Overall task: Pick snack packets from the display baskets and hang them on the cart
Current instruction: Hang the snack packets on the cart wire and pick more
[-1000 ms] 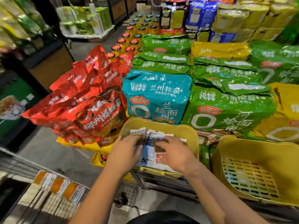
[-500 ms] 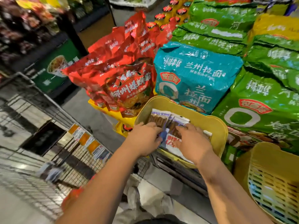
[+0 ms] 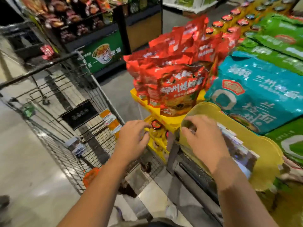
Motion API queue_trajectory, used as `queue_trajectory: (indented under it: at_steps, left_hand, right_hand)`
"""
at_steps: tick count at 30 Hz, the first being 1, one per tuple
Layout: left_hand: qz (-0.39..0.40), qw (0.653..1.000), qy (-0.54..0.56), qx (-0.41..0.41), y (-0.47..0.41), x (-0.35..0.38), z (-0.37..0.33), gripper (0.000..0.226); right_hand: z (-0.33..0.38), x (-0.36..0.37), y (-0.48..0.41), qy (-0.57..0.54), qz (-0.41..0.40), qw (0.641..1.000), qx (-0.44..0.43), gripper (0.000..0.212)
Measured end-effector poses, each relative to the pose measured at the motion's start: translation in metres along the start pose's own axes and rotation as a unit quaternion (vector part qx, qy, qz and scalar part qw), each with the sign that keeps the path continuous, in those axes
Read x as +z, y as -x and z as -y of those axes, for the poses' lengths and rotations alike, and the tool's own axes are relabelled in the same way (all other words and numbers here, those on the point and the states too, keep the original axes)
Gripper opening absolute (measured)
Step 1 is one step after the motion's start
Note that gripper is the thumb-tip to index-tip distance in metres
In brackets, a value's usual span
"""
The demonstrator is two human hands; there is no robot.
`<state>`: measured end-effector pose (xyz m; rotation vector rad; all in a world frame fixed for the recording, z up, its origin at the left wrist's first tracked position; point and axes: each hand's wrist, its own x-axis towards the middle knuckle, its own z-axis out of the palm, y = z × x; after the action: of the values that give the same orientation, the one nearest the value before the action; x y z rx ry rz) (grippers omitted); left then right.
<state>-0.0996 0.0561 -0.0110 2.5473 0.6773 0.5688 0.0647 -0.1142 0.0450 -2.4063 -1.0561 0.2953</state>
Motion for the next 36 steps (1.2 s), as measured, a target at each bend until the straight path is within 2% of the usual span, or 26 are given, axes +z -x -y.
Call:
queue_trajectory:
  at_steps: [3, 7, 10, 14, 17, 21, 26, 29, 32, 34, 36]
  left_hand:
    - [0.034, 0.992, -0.032, -0.116, 0.031, -0.032, 0.053, 0.039]
    - [0.059, 0.971, -0.085, -0.215, 0.074, -0.069, 0.118, 0.028]
    - [0.083, 0.937, -0.114, -0.320, 0.109, -0.096, 0.176, 0.029]
    - [0.081, 0.894, -0.116, -0.425, 0.154, -0.129, 0.253, 0.037]
    - [0.085, 0.878, -0.092, -0.462, 0.181, -0.140, 0.302, 0.048]
    - [0.087, 0.864, -0.040, -0.494, 0.202, -0.145, 0.347, 0.059]
    - [0.097, 0.847, 0.023, -0.522, 0.200, -0.136, 0.382, 0.076]
    - [0.076, 0.841, 0.058, -0.533, 0.184, -0.128, 0.399, 0.082]
    - [0.025, 0.831, 0.098, -0.548, 0.164, -0.117, 0.415, 0.081]
    - [-0.027, 0.797, 0.148, -0.584, 0.151, -0.106, 0.427, 0.087]
    - [-0.074, 0.743, 0.204, -0.633, 0.140, -0.092, 0.438, 0.093]
  right_hand:
    - [0.047, 0.035, -0.010, 0.008, 0.028, 0.997, -0.073, 0.025]
    - [0.105, 0.091, -0.023, 0.035, 0.080, 0.987, -0.134, 0.031]
    - [0.151, 0.141, -0.029, 0.051, 0.142, 0.977, -0.153, 0.051]
    - [0.206, 0.209, -0.030, 0.116, 0.220, 0.952, -0.178, 0.055]
    - [0.238, 0.253, -0.029, 0.167, 0.274, 0.931, -0.174, 0.061]
    - [0.264, 0.305, -0.027, 0.173, 0.352, 0.910, -0.136, 0.064]
    - [0.269, 0.354, -0.025, 0.211, 0.446, 0.866, -0.076, 0.092]
    - [0.263, 0.375, -0.032, 0.235, 0.472, 0.848, -0.055, 0.093]
    - [0.258, 0.390, -0.044, 0.225, 0.483, 0.846, -0.033, 0.088]
    - [0.254, 0.403, -0.054, 0.213, 0.497, 0.841, -0.023, 0.086]
    - [0.251, 0.418, -0.067, 0.215, 0.515, 0.829, -0.029, 0.083]
